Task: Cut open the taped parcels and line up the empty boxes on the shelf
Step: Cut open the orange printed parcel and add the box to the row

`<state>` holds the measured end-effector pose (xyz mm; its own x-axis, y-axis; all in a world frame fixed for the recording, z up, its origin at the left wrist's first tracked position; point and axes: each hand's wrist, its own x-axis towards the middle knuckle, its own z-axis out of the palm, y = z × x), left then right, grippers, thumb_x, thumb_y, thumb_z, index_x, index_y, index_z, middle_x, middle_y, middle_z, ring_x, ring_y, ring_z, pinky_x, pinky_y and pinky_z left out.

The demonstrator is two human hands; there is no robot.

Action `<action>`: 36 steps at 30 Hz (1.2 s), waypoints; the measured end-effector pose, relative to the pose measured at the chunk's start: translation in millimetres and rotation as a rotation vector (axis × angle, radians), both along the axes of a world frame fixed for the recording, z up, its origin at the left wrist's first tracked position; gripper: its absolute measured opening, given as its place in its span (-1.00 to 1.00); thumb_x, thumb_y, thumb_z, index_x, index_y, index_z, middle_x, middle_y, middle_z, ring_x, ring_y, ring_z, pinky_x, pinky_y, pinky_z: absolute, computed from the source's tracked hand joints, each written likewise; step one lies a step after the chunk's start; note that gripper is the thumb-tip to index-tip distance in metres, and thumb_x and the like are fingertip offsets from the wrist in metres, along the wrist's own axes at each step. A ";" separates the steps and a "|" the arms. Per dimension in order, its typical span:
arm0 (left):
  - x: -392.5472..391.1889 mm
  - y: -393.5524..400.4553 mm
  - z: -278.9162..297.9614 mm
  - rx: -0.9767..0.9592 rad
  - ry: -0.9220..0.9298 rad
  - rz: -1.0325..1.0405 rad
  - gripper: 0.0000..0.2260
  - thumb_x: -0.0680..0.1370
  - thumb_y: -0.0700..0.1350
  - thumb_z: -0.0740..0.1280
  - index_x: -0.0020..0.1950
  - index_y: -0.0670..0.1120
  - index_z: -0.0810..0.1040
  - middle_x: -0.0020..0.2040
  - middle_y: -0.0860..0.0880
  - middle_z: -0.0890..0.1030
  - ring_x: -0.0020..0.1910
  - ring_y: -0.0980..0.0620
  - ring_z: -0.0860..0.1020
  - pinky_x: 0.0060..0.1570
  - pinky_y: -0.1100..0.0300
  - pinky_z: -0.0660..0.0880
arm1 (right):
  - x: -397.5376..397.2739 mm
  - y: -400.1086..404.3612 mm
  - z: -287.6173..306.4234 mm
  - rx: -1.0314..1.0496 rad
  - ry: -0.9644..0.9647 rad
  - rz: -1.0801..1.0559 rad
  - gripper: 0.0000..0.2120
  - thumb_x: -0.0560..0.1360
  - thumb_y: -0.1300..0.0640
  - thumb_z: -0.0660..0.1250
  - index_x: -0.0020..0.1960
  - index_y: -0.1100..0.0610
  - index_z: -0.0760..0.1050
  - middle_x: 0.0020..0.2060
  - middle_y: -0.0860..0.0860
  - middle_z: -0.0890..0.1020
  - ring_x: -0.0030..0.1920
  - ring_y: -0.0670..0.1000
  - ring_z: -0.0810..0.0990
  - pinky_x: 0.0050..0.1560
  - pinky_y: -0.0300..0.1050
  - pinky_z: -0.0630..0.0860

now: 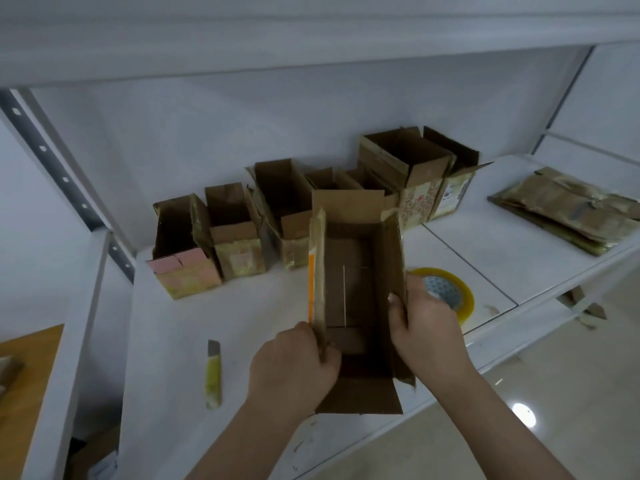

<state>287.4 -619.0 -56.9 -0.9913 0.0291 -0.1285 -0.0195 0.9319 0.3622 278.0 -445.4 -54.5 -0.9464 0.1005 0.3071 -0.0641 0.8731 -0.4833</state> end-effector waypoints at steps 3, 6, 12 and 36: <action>-6.1 -7.2 -3.5 0.058 0.081 -0.033 -0.73 0.63 0.04 0.13 -0.23 -0.04 0.35 -0.27 0.00 0.46 -0.26 0.02 0.51 -0.28 0.18 0.38 | 5.6 -0.9 1.1 -0.053 -0.084 -0.016 -0.57 0.57 -0.01 0.30 0.37 0.12 0.32 -0.17 -0.07 0.53 -0.11 0.03 0.63 -0.25 -0.21 0.52; -16.2 -17.7 -5.3 0.080 0.136 -0.037 -0.71 0.67 0.03 0.10 -0.21 -0.04 0.36 -0.30 0.05 0.41 -0.30 0.07 0.45 -0.29 0.23 0.35 | 16.5 -1.1 2.3 -0.026 -0.170 -0.052 -0.46 0.51 -0.17 0.32 0.38 0.02 0.28 0.00 -0.06 0.63 0.02 0.01 0.64 -0.11 -0.13 0.58; -34.7 -39.7 -19.6 0.315 0.140 -0.009 -0.72 0.63 0.04 0.20 -0.16 -0.12 0.46 -0.27 -0.08 0.57 -0.33 -0.03 0.61 -0.25 0.05 0.53 | 33.6 9.8 -2.1 -0.035 -0.324 -0.096 -0.74 0.54 -0.15 0.29 -0.21 -0.08 0.30 -0.36 -0.14 0.48 -0.27 -0.07 0.53 -0.28 -0.18 0.44; -65.7 279.5 69.1 0.587 0.603 -0.236 -0.69 0.61 0.01 0.20 -0.34 0.02 0.38 -0.44 0.02 0.44 -0.44 0.08 0.45 -0.44 0.25 0.36 | 35.6 309.1 93.6 -0.217 0.085 -0.244 -0.26 0.24 -0.51 0.10 0.13 -0.04 0.62 -0.26 -0.22 0.64 -0.16 -0.16 0.60 -0.11 -0.12 0.51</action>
<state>221.7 -339.6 12.2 -0.8452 0.1394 0.5159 0.5001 0.5470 0.6714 313.6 -136.2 39.0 -0.8581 0.3927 0.3307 0.0861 0.7451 -0.6614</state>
